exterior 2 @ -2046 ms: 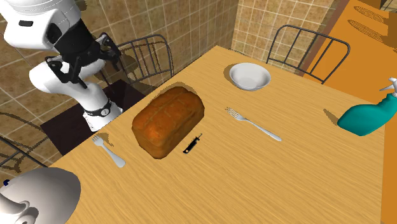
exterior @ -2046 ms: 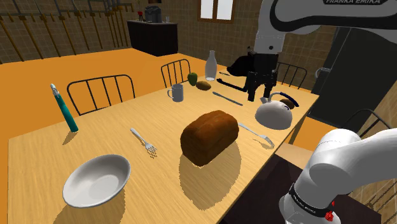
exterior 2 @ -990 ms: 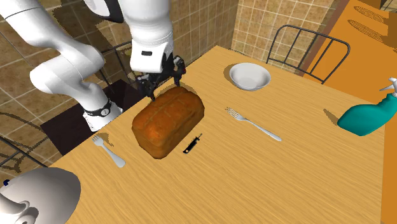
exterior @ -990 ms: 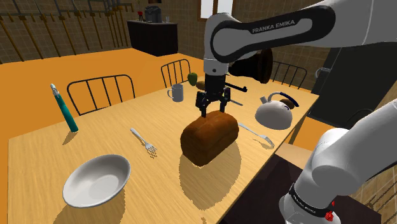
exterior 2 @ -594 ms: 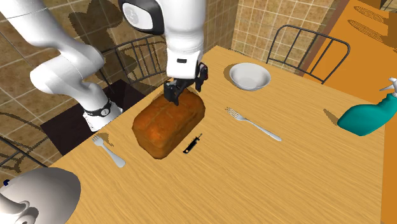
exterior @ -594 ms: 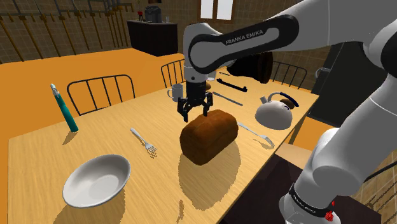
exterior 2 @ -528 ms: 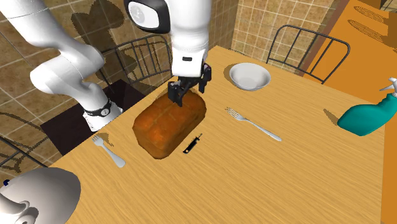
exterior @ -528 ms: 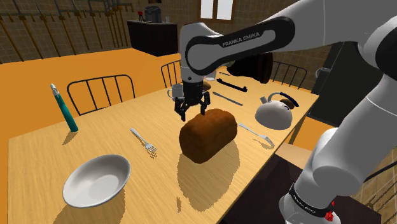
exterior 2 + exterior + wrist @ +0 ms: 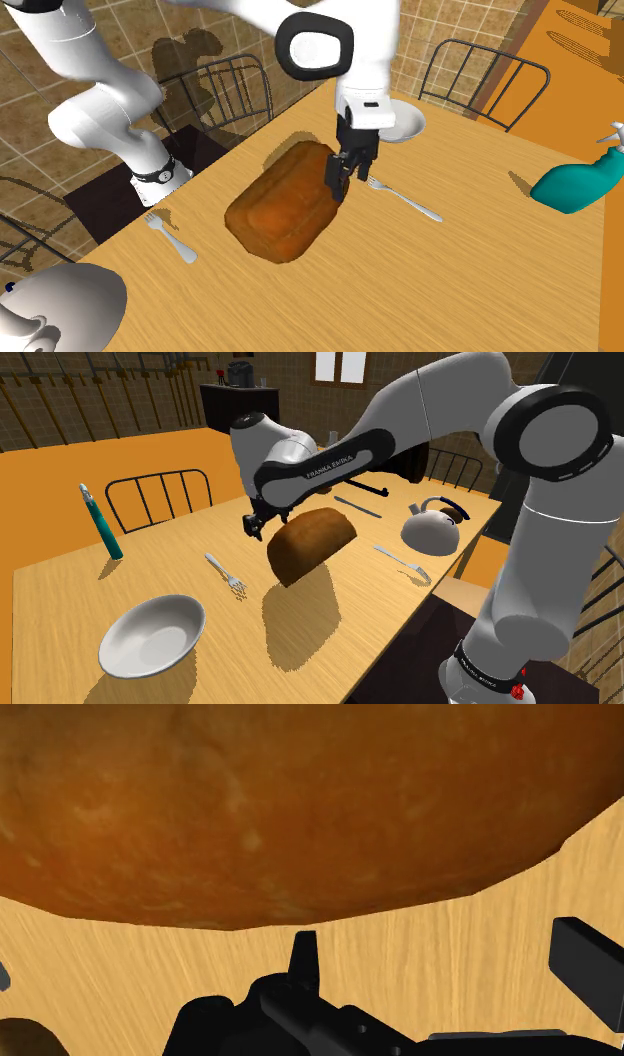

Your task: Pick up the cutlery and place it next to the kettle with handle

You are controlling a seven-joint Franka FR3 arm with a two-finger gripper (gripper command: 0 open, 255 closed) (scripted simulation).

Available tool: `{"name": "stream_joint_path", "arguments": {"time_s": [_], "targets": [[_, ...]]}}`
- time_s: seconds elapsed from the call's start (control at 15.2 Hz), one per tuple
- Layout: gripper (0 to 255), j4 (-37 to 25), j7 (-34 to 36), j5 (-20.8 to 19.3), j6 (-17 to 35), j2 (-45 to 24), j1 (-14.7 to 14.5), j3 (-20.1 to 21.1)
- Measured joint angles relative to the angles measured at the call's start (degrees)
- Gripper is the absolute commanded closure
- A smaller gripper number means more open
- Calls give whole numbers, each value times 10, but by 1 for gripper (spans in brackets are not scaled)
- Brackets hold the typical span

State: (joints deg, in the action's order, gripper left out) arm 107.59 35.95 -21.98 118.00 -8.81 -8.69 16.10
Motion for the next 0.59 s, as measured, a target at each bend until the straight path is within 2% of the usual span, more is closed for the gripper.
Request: {"name": "stream_joint_path", "arguments": {"time_s": [0.07,0.2,0.26,0.33,0.46,0.59], "targets": [[0,-33,7,-5,-24,-28,2,11],[0,-93,18,30,-48,-84,19,31],[0,-91,37,83,-51,-92,20,48],[0,-128,48,121,-66,-122,16,56],[0,-180,74,133,-69,-180,-1,60],[0,-227,88,126,-75,-225,-17,57]]}}
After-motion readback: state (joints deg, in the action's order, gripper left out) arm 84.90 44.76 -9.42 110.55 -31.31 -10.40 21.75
